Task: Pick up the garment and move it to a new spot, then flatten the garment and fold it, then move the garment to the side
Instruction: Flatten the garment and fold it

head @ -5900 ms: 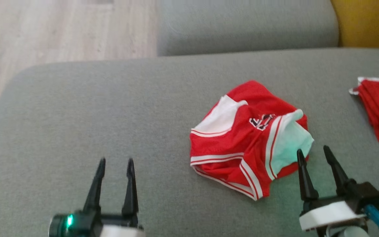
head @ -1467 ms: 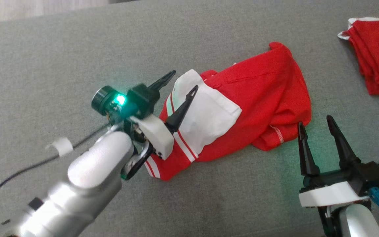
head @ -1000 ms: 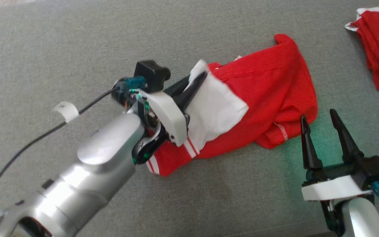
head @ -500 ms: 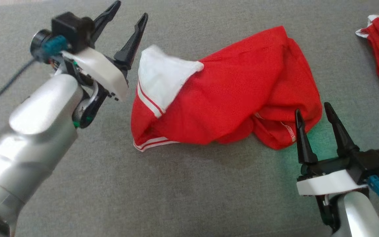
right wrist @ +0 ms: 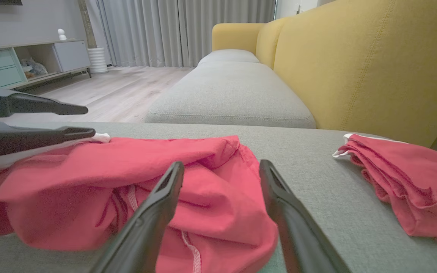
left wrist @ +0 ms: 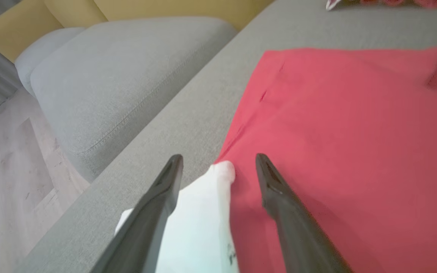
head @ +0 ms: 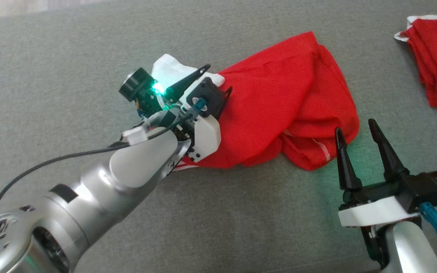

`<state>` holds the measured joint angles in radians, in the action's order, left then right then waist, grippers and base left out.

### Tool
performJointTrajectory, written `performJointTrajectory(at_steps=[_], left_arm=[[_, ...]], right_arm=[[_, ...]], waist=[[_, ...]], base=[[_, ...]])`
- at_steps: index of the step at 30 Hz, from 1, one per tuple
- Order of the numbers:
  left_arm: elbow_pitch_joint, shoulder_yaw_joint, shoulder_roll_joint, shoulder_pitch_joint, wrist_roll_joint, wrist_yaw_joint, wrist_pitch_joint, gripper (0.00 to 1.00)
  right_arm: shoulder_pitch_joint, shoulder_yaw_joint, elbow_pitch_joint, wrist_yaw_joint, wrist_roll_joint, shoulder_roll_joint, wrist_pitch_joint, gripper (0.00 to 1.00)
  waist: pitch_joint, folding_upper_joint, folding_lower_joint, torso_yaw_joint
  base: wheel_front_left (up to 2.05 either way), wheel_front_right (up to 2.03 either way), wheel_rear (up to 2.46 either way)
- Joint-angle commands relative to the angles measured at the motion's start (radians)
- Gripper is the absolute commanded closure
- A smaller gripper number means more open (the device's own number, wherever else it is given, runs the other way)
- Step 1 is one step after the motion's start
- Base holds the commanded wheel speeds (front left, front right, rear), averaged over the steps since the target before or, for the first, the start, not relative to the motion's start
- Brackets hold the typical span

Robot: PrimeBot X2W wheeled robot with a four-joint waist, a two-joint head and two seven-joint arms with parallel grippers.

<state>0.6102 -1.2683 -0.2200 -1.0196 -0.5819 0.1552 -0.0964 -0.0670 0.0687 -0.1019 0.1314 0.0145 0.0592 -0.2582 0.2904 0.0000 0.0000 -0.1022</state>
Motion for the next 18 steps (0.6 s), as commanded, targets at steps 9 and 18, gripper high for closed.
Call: performJointTrajectory(at_steps=[9,18], left_arm=[[0.131,-0.001,0.012,-0.078,0.105,0.017,-0.146,0.00],[0.152,-0.005,0.032,-0.101,0.150,0.021,-0.108,0.59]], right_arm=[[-0.006,0.032,0.039,-0.001,-0.001,0.013,-0.004,0.00],[-0.007,0.030,0.038,-0.001,-0.002,0.007,-0.004,0.00]], waist=[[0.029,0.0000,0.0000,-0.058],[0.032,0.0000,0.0000,-0.068]], base=[[0.00,0.00,0.00],[0.00,0.00,0.00]])
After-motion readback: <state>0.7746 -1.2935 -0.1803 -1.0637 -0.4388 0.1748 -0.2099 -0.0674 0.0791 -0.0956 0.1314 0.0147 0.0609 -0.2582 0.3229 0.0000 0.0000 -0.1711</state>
